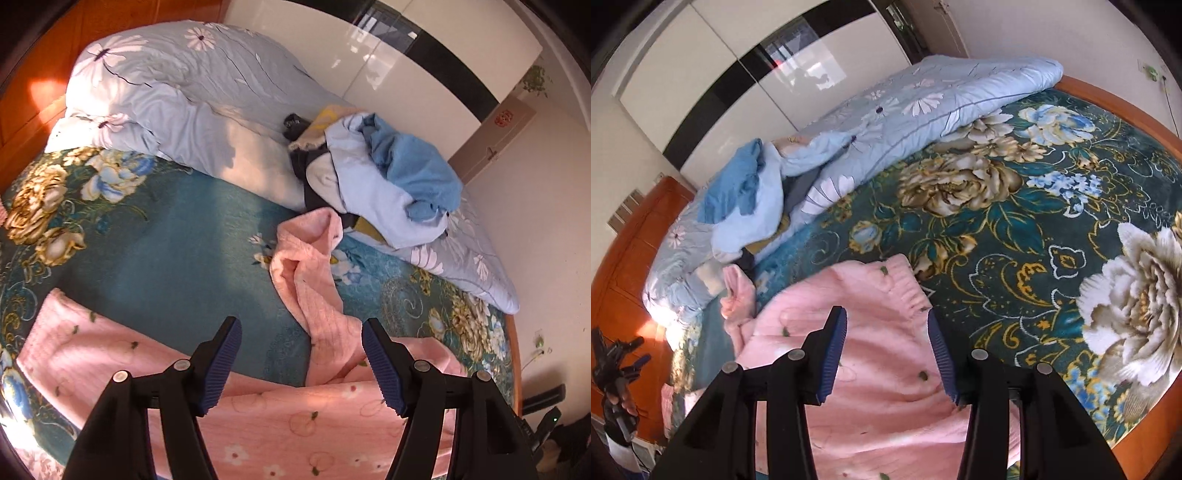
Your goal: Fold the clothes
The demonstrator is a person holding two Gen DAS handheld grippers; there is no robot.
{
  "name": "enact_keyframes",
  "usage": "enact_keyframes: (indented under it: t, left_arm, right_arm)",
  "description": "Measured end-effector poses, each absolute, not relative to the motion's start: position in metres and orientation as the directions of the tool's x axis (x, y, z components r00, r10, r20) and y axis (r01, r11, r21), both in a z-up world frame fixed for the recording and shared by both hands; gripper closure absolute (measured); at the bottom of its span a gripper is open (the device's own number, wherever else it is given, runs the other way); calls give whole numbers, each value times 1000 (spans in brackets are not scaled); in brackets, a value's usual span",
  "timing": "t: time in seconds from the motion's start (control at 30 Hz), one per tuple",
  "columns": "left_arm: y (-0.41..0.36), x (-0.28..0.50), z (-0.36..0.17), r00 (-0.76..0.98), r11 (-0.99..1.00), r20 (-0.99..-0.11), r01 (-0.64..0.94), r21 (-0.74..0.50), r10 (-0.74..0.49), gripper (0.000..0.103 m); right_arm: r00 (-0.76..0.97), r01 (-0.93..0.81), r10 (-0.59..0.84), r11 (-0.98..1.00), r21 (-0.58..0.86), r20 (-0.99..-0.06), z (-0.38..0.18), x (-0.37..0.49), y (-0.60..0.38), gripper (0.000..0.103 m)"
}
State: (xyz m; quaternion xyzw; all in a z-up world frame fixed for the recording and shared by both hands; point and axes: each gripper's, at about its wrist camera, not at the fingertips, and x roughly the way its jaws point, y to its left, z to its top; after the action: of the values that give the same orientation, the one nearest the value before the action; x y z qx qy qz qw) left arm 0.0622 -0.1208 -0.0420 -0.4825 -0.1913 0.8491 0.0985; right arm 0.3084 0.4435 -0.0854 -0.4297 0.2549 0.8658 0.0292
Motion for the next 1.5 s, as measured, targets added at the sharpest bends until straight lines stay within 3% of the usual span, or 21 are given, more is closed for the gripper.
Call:
enact_keyframes:
  t: [0.1, 0.2, 0.7, 0.83, 0.87, 0.9, 0.97, 1.0, 1.07, 1.2, 1.4, 1.5]
  left_arm:
    - [-98, 30, -83, -472, -901, -794, -1, -435, 384, 32]
    - [-79, -11, -114, -431, -914, -824, 0, -407, 367, 32]
    - [-3, -150, -187, -380, -941, -865, -52, -333, 327, 32]
    - [-6, -148, -202, -369, -940, -868, -58, -336, 333, 34]
    - [-6, -146, -203, -362, -935, -864, -75, -347, 350, 47]
    - [-6, -144, -203, -353, -937, -869, -92, -336, 346, 72]
    - [-6, -141, -201, -342, -949, -885, -111, -296, 316, 98]
    - [-8, -139, -197, -356, -949, -879, -120, -293, 317, 98]
    - [-16, -134, -184, -399, -944, -856, -125, -305, 329, 99]
    - [-54, -134, -127, -505, -914, -765, -150, -378, 399, 99]
    - [-151, -116, -18, -703, -869, -547, -213, -448, 454, 99]
    - [-199, -98, -10, -743, -888, -531, -185, -421, 407, 99]
  right_arm:
    - [-558, -289, -178, -874, 391, -811, -112, 276, 448, 56]
    - [-557, -315, -222, -835, 450, -800, -132, 250, 459, 56]
    - [-498, -299, -333, -800, 520, -800, -198, 151, 466, 56]
    - [-473, -295, -347, -803, 517, -810, -206, 146, 466, 56]
    - [-471, -295, -367, -792, 535, -802, -208, 147, 467, 56]
    - [-464, -295, -395, -775, 559, -793, -210, 149, 466, 56]
    - [-454, -296, -432, -752, 589, -779, -211, 154, 463, 56]
    - [-451, -296, -431, -754, 587, -781, -209, 156, 462, 59]
    - [-460, -285, -439, -750, 596, -772, -200, 160, 458, 93]
    - [-551, -226, -417, -759, 611, -723, -155, 164, 457, 96]
    - [-784, -91, -360, -740, 666, -506, -48, 188, 495, 96]
    - [-807, -94, -310, -773, 628, -503, -35, 199, 503, 96]
